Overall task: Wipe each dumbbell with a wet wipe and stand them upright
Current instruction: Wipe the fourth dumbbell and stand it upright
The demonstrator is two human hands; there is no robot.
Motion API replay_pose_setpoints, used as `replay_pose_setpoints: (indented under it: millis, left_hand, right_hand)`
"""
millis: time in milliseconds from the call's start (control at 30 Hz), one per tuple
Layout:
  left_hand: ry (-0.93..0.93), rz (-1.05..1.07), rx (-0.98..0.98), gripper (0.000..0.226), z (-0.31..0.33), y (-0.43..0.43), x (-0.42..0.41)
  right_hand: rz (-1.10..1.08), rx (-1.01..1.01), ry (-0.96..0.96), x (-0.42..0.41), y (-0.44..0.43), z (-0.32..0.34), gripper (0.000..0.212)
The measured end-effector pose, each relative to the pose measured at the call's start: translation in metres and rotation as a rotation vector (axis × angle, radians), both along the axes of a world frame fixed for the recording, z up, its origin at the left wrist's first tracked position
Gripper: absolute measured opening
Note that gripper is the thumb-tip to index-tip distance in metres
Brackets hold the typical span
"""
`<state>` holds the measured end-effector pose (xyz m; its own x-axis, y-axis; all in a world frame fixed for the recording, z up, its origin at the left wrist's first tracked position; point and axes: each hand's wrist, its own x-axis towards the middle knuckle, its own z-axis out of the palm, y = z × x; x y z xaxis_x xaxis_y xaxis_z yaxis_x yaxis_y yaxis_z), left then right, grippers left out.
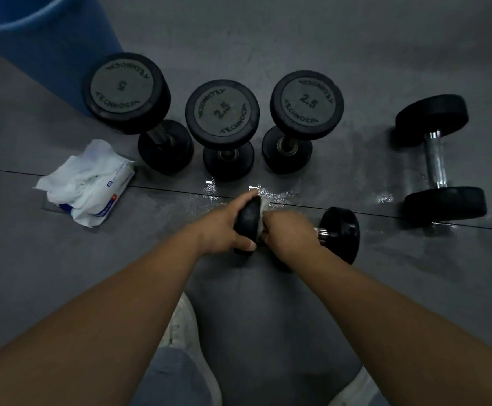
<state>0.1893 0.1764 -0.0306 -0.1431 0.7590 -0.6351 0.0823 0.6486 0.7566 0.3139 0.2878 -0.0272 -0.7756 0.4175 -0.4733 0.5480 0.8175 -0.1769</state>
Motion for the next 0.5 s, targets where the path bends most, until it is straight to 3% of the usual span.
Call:
replay_pose_setpoints:
  millis: [100,167,267,333,400,500]
  left_hand:
    - [0.008,-0.008,-0.002,0.115,-0.002,-0.001,-0.001]
    - [0.011,-0.013,-0.003,0.115,-0.001,0.0,-0.001]
    - [-0.015,0.0,-0.004,0.113,0.001,0.001,-0.001]
    - [-0.016,0.0,-0.001,0.113,0.002,0.001,0.0]
    - [-0.027,0.009,0.009,0.113,0.001,0.001,0.0]
    - [-0.028,0.011,0.014,0.114,0.001,0.001,0.001]
  right_hand:
    - [0.114,0.11,0.075,0.005,0.002,0.003,0.028]
    - [0.067,0.043,0.156,0.011,0.001,0.004,0.018]
    - [-0.387,-0.182,0.294,0.01,0.008,-0.003,0.015]
    - [-0.641,-0.271,0.387,0.006,0.009,-0.005,0.026]
    - [-0.531,-0.259,0.268,0.003,0.002,-0.004,0.044]
    - [-0.229,-0.037,0.083,-0.001,-0.015,-0.007,0.029]
